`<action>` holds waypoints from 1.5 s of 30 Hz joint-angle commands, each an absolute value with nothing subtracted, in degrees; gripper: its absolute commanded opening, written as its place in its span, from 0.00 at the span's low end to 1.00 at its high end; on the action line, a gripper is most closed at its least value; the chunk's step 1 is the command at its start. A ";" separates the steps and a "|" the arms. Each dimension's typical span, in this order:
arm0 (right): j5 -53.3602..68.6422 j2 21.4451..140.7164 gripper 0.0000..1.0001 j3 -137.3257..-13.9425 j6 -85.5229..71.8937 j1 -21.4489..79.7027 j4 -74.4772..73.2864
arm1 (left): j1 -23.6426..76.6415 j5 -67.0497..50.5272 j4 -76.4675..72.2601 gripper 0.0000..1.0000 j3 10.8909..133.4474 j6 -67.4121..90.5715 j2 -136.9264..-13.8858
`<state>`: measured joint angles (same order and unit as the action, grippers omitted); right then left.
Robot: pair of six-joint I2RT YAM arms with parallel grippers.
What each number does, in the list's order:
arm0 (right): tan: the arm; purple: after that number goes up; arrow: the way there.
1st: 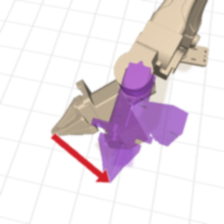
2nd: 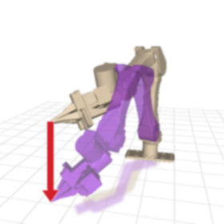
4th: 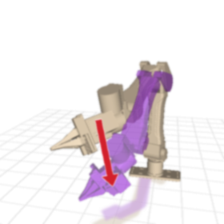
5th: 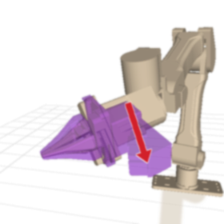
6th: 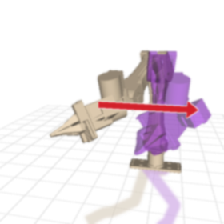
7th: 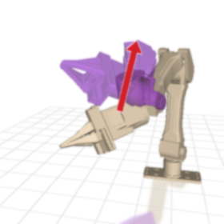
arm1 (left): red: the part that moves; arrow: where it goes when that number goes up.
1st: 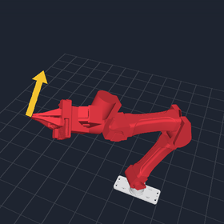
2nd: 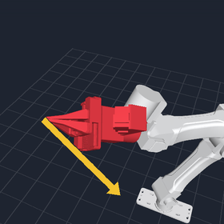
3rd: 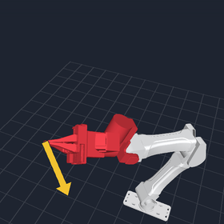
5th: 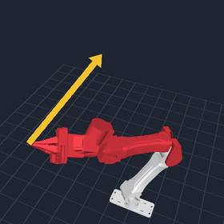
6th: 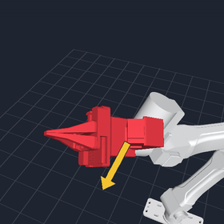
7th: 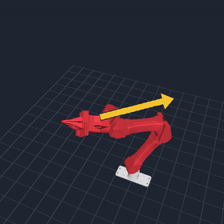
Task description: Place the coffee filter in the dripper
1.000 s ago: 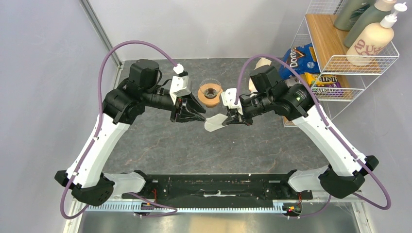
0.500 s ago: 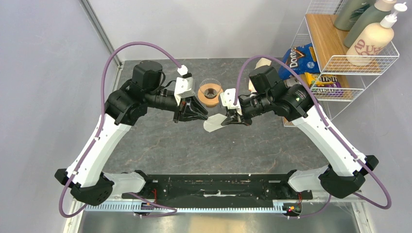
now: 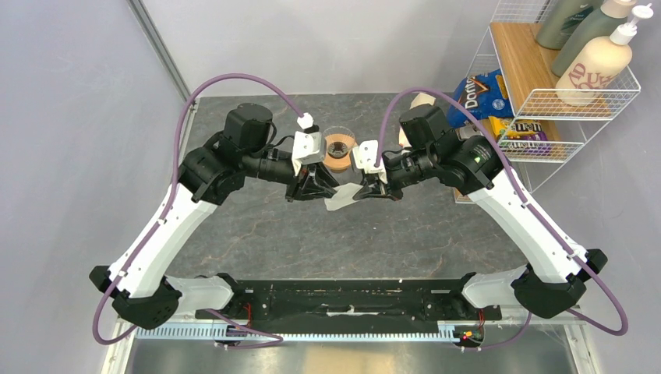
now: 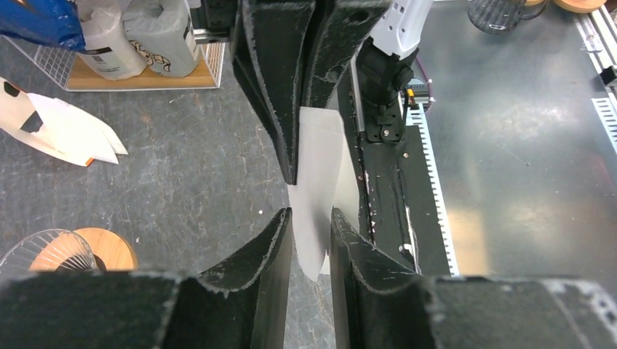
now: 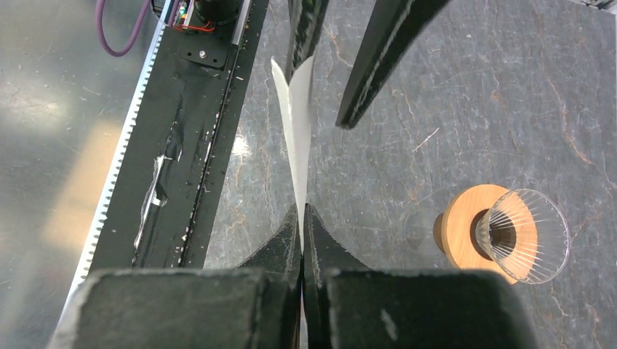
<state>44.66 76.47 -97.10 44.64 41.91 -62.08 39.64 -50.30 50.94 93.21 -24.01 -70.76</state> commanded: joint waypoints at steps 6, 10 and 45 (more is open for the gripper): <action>46.82 76.33 0.00 -98.21 43.91 42.53 -59.51 | 39.94 -49.79 40.62 0.33 87.34 -17.84 -69.88; 47.06 76.74 0.00 -98.47 42.21 42.54 -58.45 | 39.91 -50.55 39.34 0.28 86.91 -17.43 -70.00; 46.73 80.26 0.00 -102.98 31.34 41.39 -64.22 | 37.70 -47.96 32.64 0.51 80.57 -24.48 -64.40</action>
<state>43.11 80.23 -101.10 34.39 41.60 -64.01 37.26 -49.45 35.00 81.58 -15.57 -67.33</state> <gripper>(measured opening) 0.007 0.507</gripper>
